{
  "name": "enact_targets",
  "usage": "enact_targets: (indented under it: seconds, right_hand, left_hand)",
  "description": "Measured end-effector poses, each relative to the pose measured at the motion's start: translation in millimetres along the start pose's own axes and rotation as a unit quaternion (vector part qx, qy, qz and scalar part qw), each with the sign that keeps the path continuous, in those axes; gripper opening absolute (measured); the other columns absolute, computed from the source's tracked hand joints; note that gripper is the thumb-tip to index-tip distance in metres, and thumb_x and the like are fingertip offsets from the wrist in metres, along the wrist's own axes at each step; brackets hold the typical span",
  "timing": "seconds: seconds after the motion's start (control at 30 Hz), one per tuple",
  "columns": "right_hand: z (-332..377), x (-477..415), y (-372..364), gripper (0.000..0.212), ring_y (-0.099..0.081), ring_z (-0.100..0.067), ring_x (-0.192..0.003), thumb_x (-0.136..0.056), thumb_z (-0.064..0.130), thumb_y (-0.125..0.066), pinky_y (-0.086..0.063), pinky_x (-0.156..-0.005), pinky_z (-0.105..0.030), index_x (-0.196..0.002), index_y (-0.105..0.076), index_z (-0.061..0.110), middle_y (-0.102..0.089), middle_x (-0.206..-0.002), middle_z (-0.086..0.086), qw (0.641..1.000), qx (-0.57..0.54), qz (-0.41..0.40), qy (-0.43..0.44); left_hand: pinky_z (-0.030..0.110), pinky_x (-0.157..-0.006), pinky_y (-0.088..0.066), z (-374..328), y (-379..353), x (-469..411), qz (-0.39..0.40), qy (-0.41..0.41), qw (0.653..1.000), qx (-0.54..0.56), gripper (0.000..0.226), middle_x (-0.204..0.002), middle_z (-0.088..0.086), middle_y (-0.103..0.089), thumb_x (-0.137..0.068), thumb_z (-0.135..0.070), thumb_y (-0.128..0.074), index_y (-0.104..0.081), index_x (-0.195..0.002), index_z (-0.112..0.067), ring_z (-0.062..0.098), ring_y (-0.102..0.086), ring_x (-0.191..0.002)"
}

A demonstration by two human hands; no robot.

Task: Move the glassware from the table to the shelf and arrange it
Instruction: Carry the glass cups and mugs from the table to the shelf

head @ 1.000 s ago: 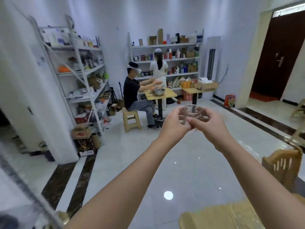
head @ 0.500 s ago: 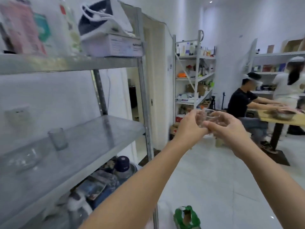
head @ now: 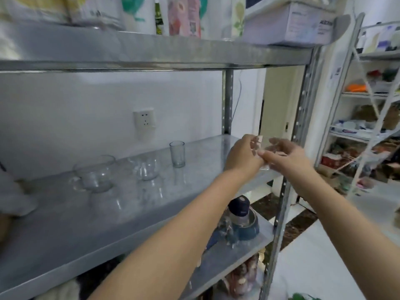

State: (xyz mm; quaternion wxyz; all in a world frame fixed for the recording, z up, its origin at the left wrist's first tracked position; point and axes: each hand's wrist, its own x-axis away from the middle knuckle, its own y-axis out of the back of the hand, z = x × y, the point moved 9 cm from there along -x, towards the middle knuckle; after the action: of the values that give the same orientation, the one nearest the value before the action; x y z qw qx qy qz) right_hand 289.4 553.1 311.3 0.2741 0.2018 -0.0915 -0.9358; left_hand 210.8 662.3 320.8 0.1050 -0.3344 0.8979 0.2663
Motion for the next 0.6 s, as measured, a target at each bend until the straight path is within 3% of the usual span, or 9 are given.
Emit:
enact_targets:
  seconds: [0.23,0.33,0.43,0.5,0.6]
  right_hand:
    - [-2.1,-45.0,-99.6,0.053,-0.065,-0.024,-0.097,-0.083,0.017,-0.075,-0.055,-0.093,-0.046,-0.13,-0.055,0.008,-0.062,-0.107,-0.005,0.993,-0.054,0.107,-0.023]
    - [-6.7,-55.8,-140.3,0.061,-0.065,-0.027,-0.105,-0.079,0.019,-0.077,-0.053,-0.096,-0.048,-0.134,-0.053,0.006,-0.061,-0.114,-0.008,0.986,-0.066,0.153,-0.024]
    - [-13.4,-58.7,-172.6,0.06,-0.065,-0.025,-0.1,-0.081,0.017,-0.077,-0.053,-0.096,-0.047,-0.133,-0.052,0.003,-0.06,-0.099,-0.001,0.981,-0.061,0.186,-0.018]
    - [-19.2,-60.1,-188.5,0.058,-0.064,-0.023,-0.091,-0.081,0.014,-0.077,-0.055,-0.092,-0.044,-0.132,-0.053,0.001,-0.058,-0.089,0.002,0.978,-0.056,0.198,-0.025]
    - [-27.6,-64.1,-202.6,0.058,-0.061,-0.02,-0.079,-0.081,0.012,-0.077,-0.053,-0.074,-0.033,-0.131,-0.052,-0.002,-0.061,-0.087,-0.004,0.976,-0.047,0.211,-0.033]
  left_hand:
    - [0.033,-0.085,-0.052,47.8,68.6,-7.7,-0.095,0.059,0.991,-0.067,0.048,-0.109,0.002,-0.062,-0.078,-0.014,-0.073,-0.053,-0.122,-0.015,0.021,-0.063,-0.099]
    - [0.041,-0.085,-0.053,75.7,87.2,-5.8,-0.125,0.12,0.983,-0.054,0.055,-0.096,0.007,-0.06,-0.069,-0.02,-0.07,-0.052,-0.12,-0.012,0.028,-0.063,-0.093]
    - [0.045,-0.088,-0.055,105.6,100.9,-3.0,-0.154,0.158,0.975,-0.038,0.058,-0.087,0.002,-0.054,-0.063,-0.023,-0.066,-0.052,-0.118,-0.01,0.021,-0.056,-0.08]
    - [0.039,-0.087,-0.053,117.8,108.4,-0.8,-0.161,0.173,0.968,-0.078,0.047,-0.084,-0.002,-0.055,-0.072,-0.013,-0.07,-0.052,-0.115,-0.011,0.016,-0.055,-0.079]
    - [0.029,-0.078,-0.047,126.3,113.0,0.5,-0.169,0.185,0.964,-0.093,0.043,-0.082,-0.004,-0.056,-0.076,-0.008,-0.068,-0.052,-0.116,-0.01,0.016,-0.055,-0.079]
